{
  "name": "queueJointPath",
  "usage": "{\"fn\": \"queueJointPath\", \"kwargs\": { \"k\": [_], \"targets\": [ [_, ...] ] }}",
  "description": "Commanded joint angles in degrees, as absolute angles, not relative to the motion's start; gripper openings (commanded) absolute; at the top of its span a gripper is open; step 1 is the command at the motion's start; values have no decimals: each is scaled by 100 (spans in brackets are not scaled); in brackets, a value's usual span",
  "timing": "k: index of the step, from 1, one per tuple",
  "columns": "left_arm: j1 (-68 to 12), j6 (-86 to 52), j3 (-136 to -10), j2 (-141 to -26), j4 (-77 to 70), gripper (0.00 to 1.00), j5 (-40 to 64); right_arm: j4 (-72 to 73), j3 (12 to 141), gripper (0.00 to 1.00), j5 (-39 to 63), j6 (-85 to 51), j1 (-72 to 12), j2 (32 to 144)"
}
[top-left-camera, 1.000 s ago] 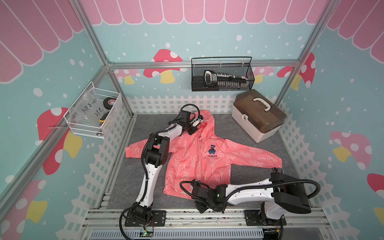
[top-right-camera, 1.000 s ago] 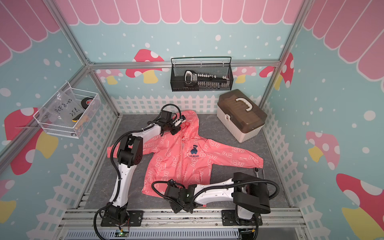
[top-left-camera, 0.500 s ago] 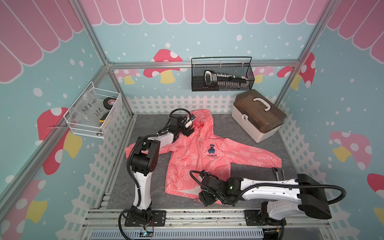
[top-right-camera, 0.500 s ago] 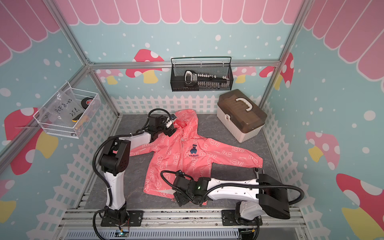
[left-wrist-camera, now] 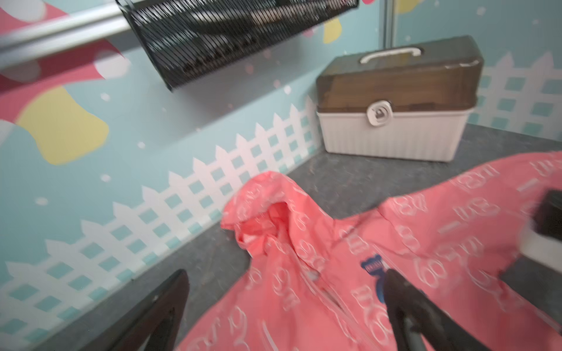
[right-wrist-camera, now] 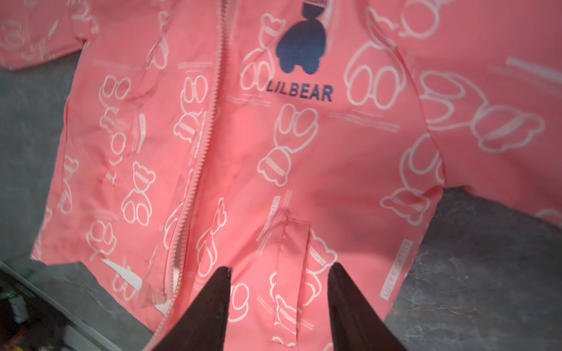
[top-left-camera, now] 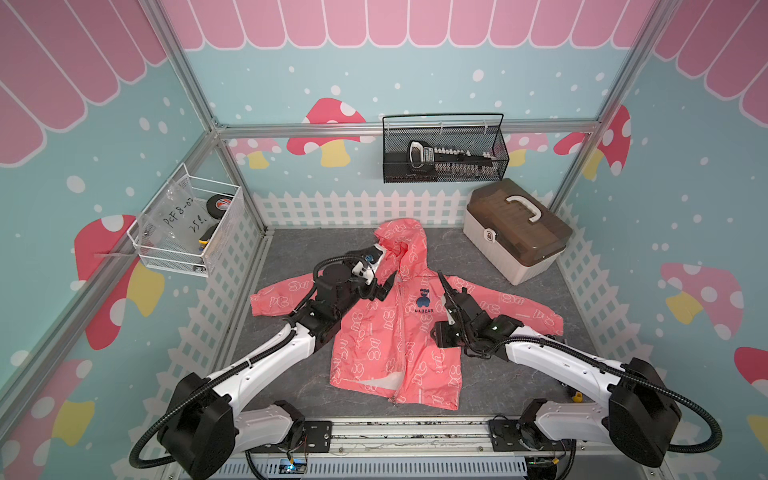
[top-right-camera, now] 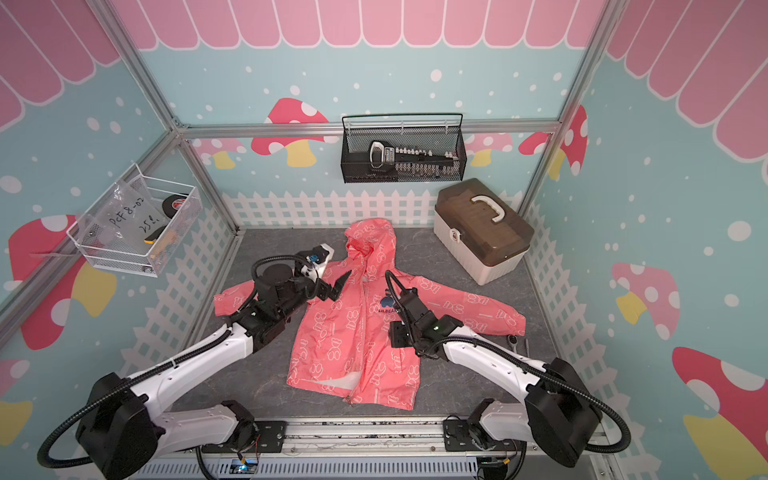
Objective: Unzip the jacket
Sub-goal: Smooth out the jacket at the center of the board.
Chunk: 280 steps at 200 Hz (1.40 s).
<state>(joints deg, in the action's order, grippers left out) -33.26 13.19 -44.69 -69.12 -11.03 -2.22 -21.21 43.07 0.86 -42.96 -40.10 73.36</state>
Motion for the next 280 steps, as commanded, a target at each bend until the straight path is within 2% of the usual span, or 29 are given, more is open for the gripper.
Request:
{"fn": "queueJointPath", "kwargs": {
  "k": [1, 29, 67, 87, 123, 135, 204, 240, 280],
  "targets": [
    [-3386, -595, -4033, -6554, 398, 99, -1120, -1560, 4079, 40, 479, -4326, -3691, 7641],
    [-3384, -2581, -4032, -6064, 1830, 99, -1338, -867, 3791, 21, 910, -4532, -3325, 8157],
    [-3446, -4061, -3846, -5583, 3043, 99, -994, -585, 3479, 10, 533, -4690, -2863, 8380],
    [-3569, -4846, -3445, -5117, 3393, 92, -1054, -440, 3220, 7, 468, -4719, -2410, 8362],
    [-4065, -6086, -2742, -4421, 3629, 74, -785, -472, 3091, 6, 482, -4482, -1671, 8218],
    [-4404, -6506, -2593, -4386, 3667, 72, -793, -548, 3172, 6, 499, -4356, -1515, 8202],
    [-6483, -8639, -2909, -5137, 3069, 79, -1791, -720, 3448, 9, 760, -4000, -1461, 8333],
    [-7775, -10467, -2730, -5257, 2487, 80, -3125, -720, 3350, 9, 742, -3878, -1464, 8250],
    [-8315, -11900, -2120, -5551, 1421, 81, -3630, -696, 3288, 10, 749, -3784, -1456, 8222]
  ]
}}
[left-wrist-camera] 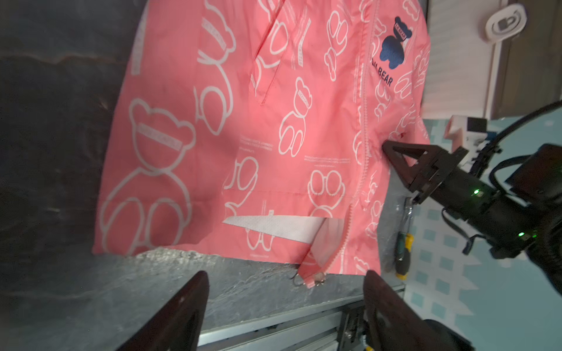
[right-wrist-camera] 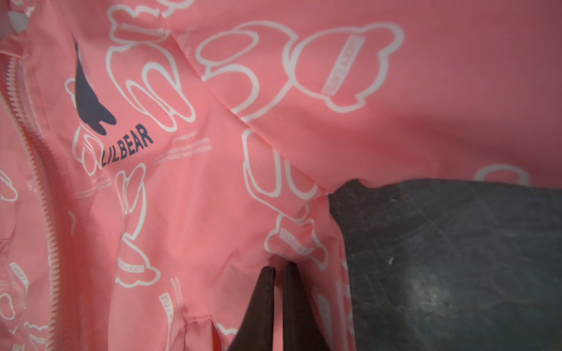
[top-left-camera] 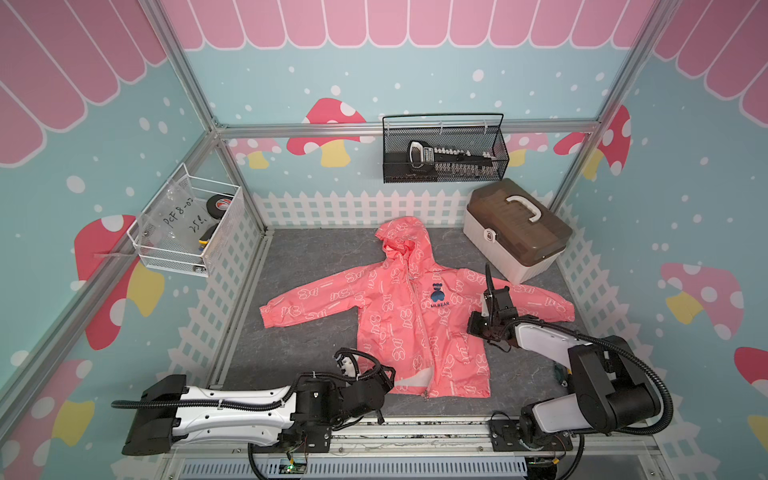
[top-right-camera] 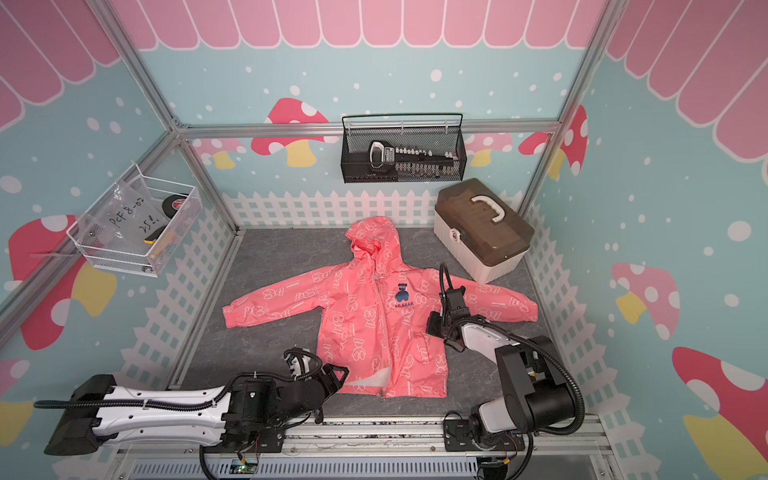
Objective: Unzip the jacket
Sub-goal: Smooth out the jacket at the center of the board.
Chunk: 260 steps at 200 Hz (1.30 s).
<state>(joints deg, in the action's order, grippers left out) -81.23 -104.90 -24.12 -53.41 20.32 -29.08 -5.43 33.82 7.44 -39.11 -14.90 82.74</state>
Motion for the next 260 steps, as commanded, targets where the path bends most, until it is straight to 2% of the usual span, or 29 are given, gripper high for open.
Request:
{"fn": "queueJointPath", "kwargs": {
  "k": [1, 52, 100, 178, 221, 228, 240, 260],
  "targets": [
    [-8323, -11922, -2119, -5566, 1418, 81, -3639, -695, 3288, 10, 752, -3782, -1462, 8220],
    [-8613, -12824, -2007, -6072, 1185, 80, -3915, -677, 3227, 10, 821, -3727, -1467, 8182],
    [-8630, -13272, -1987, -6099, 1503, 67, -4554, -636, 3147, 10, 837, -3727, -1459, 8128],
    [-8631, -13448, -1858, -6528, 1090, 47, -4623, -636, 3146, 10, 870, -3717, -1462, 8087],
    [-8696, -13509, -1802, -6051, 1753, 24, -4903, -657, 3132, 10, 870, -3709, -1466, 8040],
    [-8714, -13545, -1802, -5946, 1902, 18, -4955, -658, 3129, 10, 863, -3709, -1459, 8029],
    [-8760, -13634, -1797, -5755, 2191, 0, -5029, -677, 3129, 10, 860, -3705, -1464, 8007],
    [-8933, -14036, -1865, -5502, 2874, 0, -5135, -723, 3138, 10, 831, -3693, -1459, 7963]
  ]
}}
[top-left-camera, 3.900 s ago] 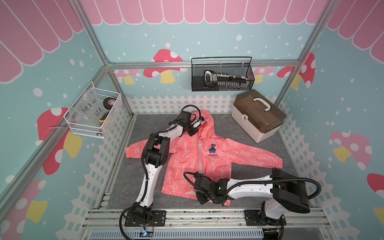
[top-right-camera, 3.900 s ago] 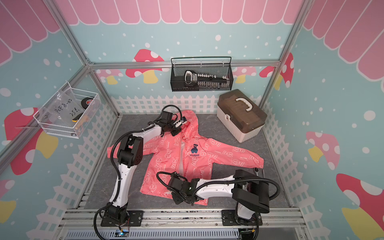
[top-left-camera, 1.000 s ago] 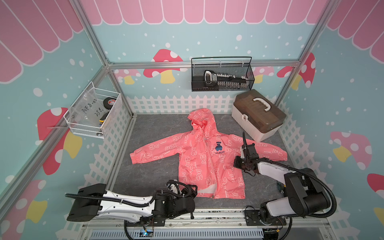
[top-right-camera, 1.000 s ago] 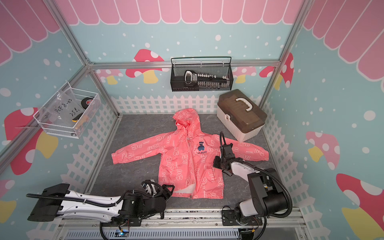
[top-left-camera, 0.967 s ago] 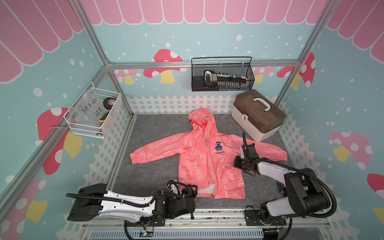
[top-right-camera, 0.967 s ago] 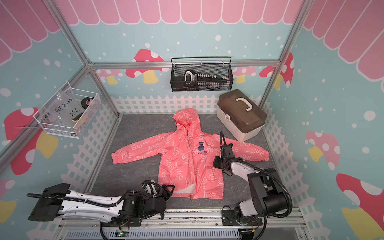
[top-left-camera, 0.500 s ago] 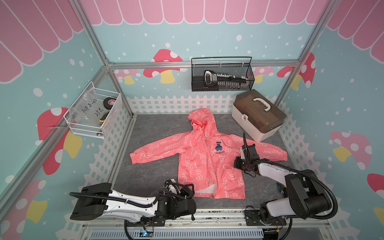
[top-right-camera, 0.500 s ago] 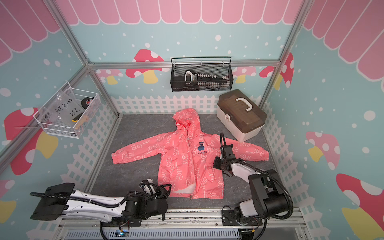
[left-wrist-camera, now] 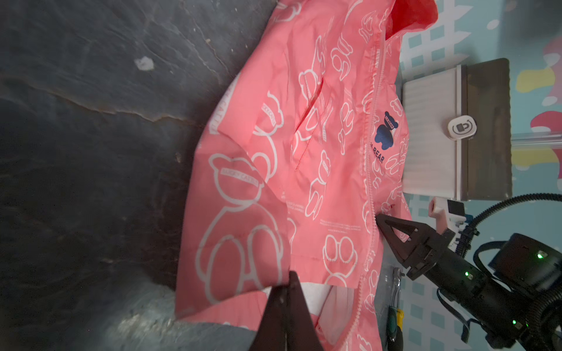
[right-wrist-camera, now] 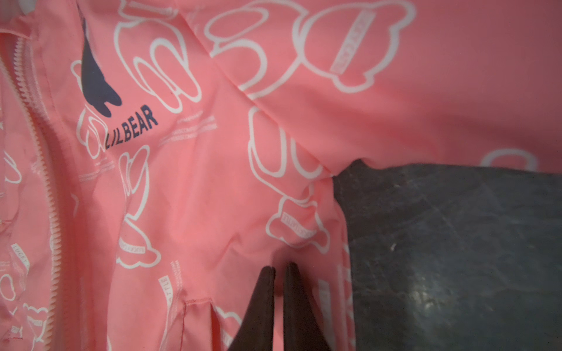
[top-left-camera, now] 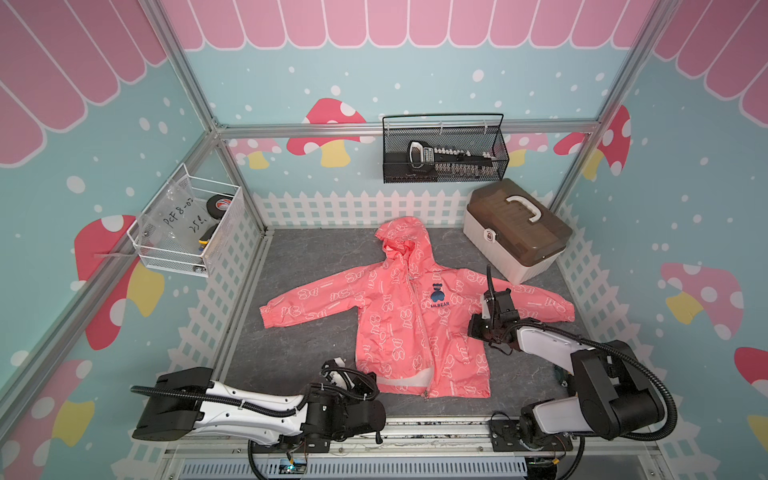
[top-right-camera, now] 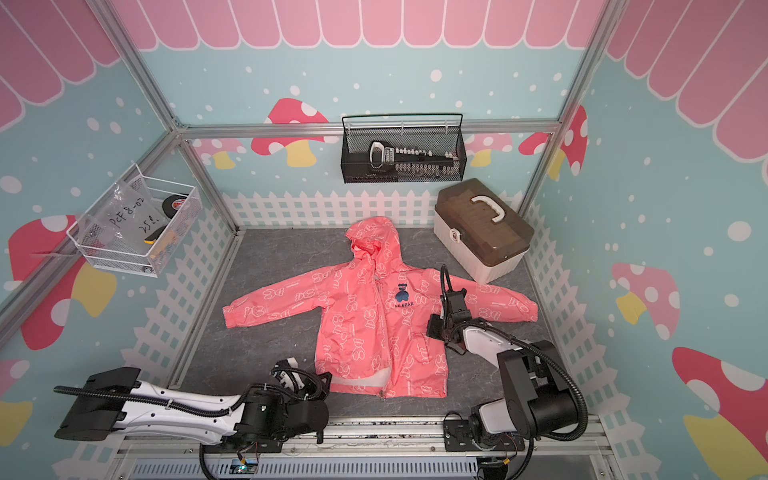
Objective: Unzip the jacket
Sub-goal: Smooth out the jacket at the center of the board.
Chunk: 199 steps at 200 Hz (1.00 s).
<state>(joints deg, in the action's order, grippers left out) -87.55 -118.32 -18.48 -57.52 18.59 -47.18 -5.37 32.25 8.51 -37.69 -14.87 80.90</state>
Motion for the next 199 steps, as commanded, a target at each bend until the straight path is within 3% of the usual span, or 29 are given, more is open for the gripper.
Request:
{"fn": "queueJointPath", "kwargs": {
  "k": [1, 54, 71, 98, 128, 167, 199],
  "targets": [
    [-8940, -14067, -1869, -5498, 2913, 0, -5142, -726, 3142, 10, 829, -3692, -1459, 7959],
    [-9846, -15680, -1822, -5265, 3511, 0, -6055, -839, 3199, 10, 773, -3613, -1467, 7928],
    [-9938, -15534, -1904, -5020, 3513, 26, -6251, -861, 3223, 11, 795, -3574, -1463, 7928],
    [-10006, -15196, -2016, -4498, 3661, 36, -6311, -981, 3319, 14, 905, -3469, -1466, 7920],
    [-10011, -14483, -2209, -3863, 3820, 39, -6234, -1181, 3410, 26, 983, -3320, -1459, 7818],
    [-10003, -13567, -2491, -3233, 4319, 30, -6524, -1498, 3645, 39, 1688, -2895, -1563, 7652],
    [-9784, -13043, -2808, -3207, 5119, 39, -6480, -2428, 4179, 59, 1909, -2395, -2380, 7315]
  ]
}}
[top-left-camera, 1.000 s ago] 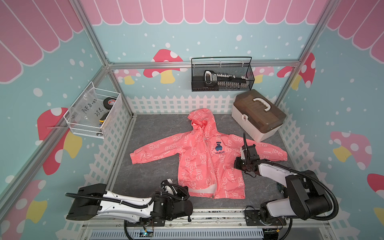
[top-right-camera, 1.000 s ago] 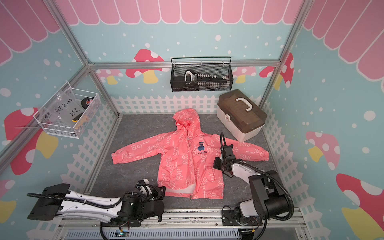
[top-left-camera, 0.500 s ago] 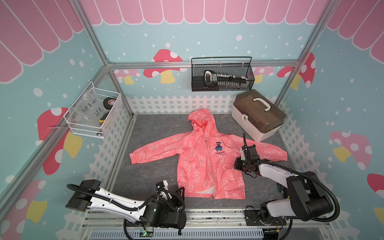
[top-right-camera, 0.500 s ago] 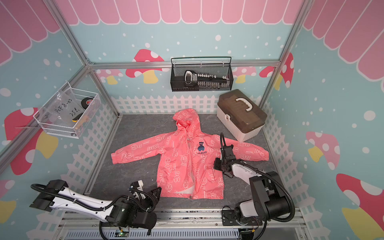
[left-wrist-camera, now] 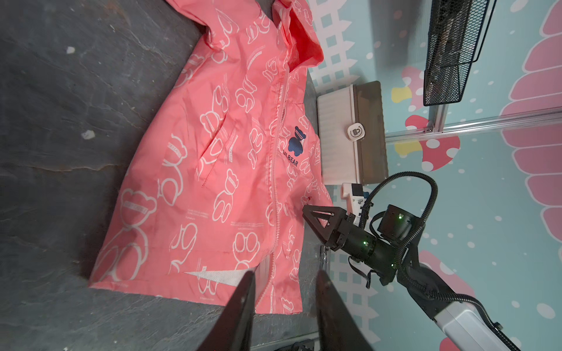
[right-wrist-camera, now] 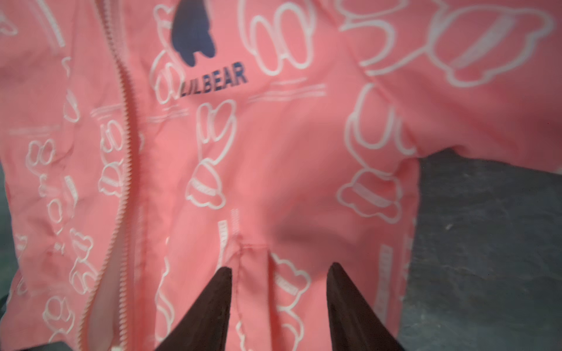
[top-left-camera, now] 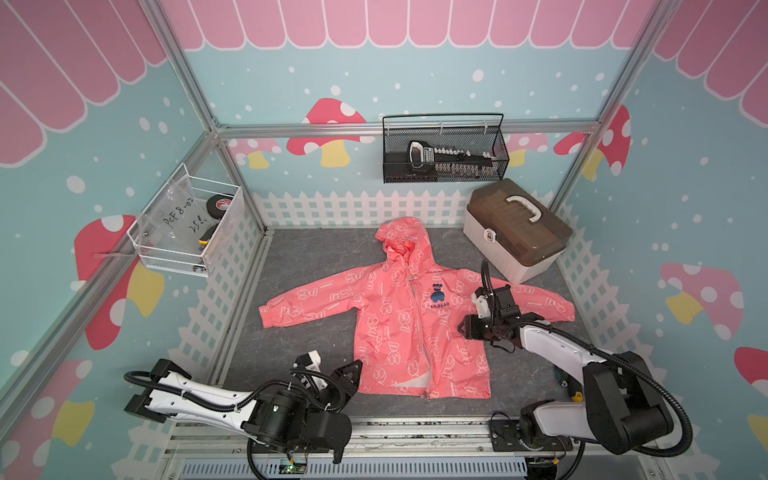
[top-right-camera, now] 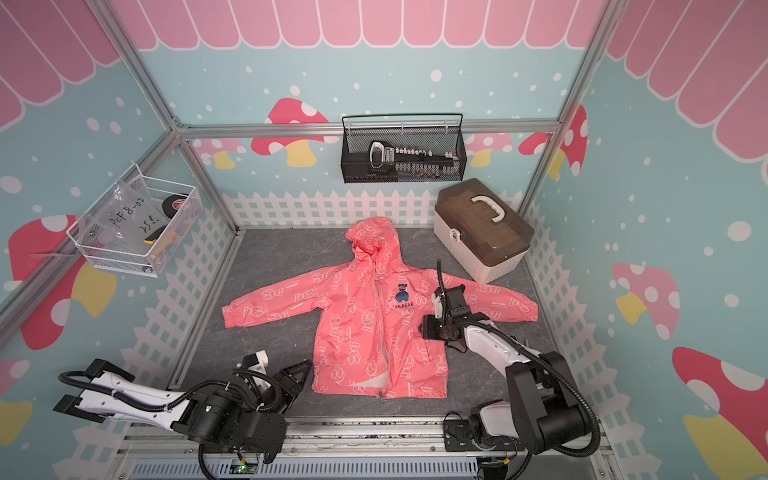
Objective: Unzip the jacket
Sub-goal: Smooth out the jacket at the center of the board.
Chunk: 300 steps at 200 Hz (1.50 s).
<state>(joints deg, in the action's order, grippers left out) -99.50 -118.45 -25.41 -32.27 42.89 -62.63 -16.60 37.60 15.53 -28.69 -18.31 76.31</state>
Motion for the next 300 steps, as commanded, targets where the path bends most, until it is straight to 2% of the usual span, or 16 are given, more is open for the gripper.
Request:
{"fn": "queueJointPath", "kwargs": {
  "k": [1, 16, 45, 93, 107, 180, 300],
  "targets": [
    [-9765, -12999, -2823, -3212, 5117, 39, -6470, -2453, 4194, 60, 1904, -2393, -2394, 7300],
    [-9445, -12374, -2991, -3365, 5122, 44, -6192, -2752, 4335, 64, 1845, -2404, -2777, 7119],
    [-8974, -11093, -3359, -3657, 5062, 51, -5998, -2927, 4455, 66, 1975, -2680, -3318, 7028],
    [-8421, -9022, -4111, -4248, 4991, 71, -5698, -2794, 4458, 67, 1915, -3020, -4040, 7597],
    [-8302, -8669, -4226, -4311, 4986, 73, -5596, -2715, 4468, 67, 1892, -3108, -4211, 7743],
    [-8010, -7866, -4122, -3920, 4941, 75, -5592, -2479, 4659, 52, 1744, -3152, -4569, 8437],
    [-7701, -7603, -3765, -3515, 4881, 74, -5317, -2655, 5493, 50, 1757, -2865, -4868, 9225]
  ]
}}
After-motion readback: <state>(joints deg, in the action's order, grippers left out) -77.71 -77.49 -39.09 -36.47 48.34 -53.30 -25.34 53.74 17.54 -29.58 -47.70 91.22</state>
